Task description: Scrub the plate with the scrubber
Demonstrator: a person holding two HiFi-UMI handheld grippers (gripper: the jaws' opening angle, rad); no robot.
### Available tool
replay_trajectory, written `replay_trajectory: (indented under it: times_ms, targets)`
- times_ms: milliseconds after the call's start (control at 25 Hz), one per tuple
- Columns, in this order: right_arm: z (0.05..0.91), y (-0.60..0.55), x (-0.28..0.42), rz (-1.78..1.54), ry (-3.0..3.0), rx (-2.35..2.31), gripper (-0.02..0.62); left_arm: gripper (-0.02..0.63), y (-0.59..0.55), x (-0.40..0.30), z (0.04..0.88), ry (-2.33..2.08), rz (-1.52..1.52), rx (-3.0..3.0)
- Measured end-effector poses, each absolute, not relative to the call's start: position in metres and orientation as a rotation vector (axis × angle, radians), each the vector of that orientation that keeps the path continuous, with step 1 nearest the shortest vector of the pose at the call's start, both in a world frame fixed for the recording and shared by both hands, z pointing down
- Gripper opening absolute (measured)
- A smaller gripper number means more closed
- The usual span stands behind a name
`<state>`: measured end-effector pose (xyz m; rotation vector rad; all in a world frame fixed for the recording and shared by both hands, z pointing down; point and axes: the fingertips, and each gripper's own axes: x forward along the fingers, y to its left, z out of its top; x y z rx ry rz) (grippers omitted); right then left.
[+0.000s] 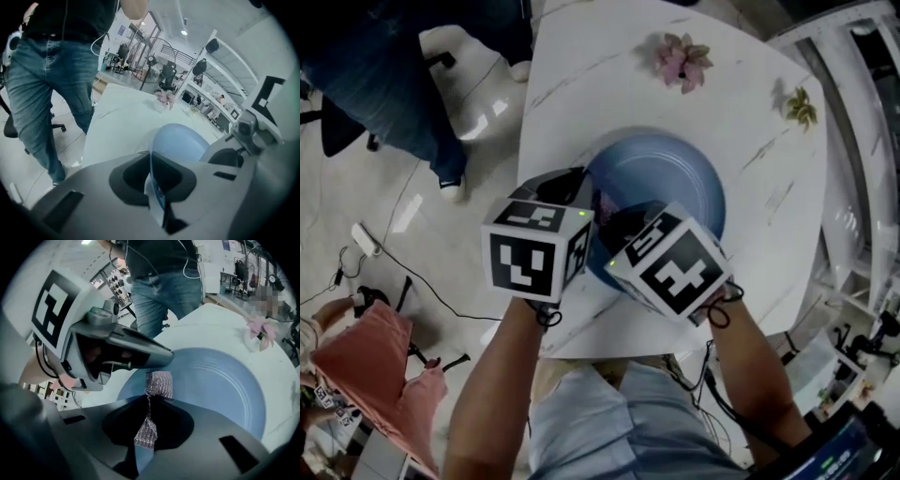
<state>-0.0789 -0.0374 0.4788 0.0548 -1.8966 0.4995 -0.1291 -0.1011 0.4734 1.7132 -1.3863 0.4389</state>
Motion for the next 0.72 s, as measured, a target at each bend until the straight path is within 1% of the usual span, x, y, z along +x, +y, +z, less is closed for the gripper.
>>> replay_trajectory:
  times_ms: [320,720]
  targets:
    - [0.480,0.005,-0.055,0.576,-1.882,0.017,0.051,0.015,-0.101,-0.129,0.474,-1.397,0.459,1.729]
    - [0.481,-0.003,0.003,0.663,-1.823,0.127,0.051,0.017,-0.098,-0.130,0.475,-1.411,0.482,1.721]
